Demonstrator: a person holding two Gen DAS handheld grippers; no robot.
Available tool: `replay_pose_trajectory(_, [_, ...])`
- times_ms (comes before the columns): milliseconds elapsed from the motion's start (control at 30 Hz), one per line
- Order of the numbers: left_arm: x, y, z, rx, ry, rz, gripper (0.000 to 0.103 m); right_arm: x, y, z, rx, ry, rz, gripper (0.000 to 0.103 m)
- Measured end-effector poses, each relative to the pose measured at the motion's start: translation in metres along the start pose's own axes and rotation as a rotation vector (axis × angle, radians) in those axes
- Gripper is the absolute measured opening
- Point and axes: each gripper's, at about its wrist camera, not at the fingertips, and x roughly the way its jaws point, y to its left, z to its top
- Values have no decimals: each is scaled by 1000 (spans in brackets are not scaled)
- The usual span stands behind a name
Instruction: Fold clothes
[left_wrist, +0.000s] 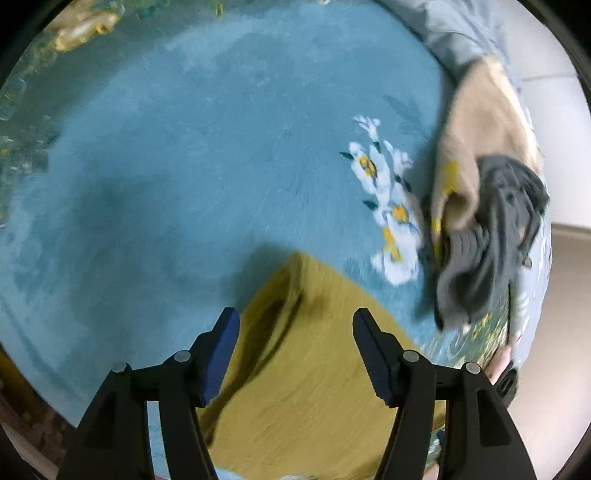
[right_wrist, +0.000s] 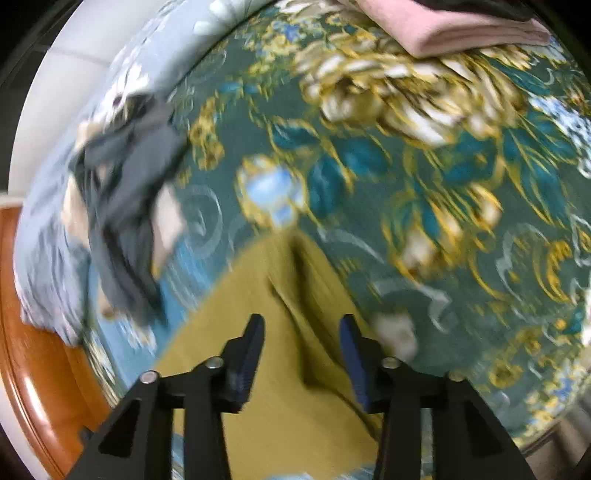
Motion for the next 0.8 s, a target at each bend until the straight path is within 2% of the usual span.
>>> replay_pose_trajectory(67, [13, -16, 14, -26, 32, 9, 65, 13, 10, 14, 42, 2, 3, 51])
replay_pose_trajectory(167, [25, -22, 26, -54, 77, -21, 63, 34, 13, 14, 96, 33, -35, 51])
replay_pose_trajectory(233, [30, -22, 29, -80, 107, -56, 56, 47, 14, 16, 123, 65, -75, 42])
replay_pose_trajectory(267, [33, -22, 30, -90, 130, -63, 45, 52, 15, 18, 131, 80, -82, 28])
replay_pose_trajectory(300, [36, -24, 30, -85, 142, -56, 38, 56, 15, 19, 135, 93, -78, 19])
replay_pose_trajectory(333, [38, -27, 30, -78, 153, -47, 34, 58, 18, 20, 133, 100, -80, 17])
replay_pose_trajectory(400, [41, -34, 31, -41, 152, -7, 9, 55, 24, 22, 112, 86, -91, 13])
replay_pose_trajectory(500, [33, -47, 34, 15, 82, -6, 8, 46, 32, 25, 81, 52, -98, 11])
replay_pose_trajectory(667, [7, -79, 51, 103, -41, -103, 7, 28, 49, 42, 61, -13, -50, 10])
replay_pose_trajectory(767, [6, -94, 63, 103, -48, -115, 8, 27, 64, 55, 41, -24, -25, 10])
replay_pose_trajectory(800, [8, -91, 63, 97, -34, -93, 9, 28, 70, 59, 34, -26, -17, 10])
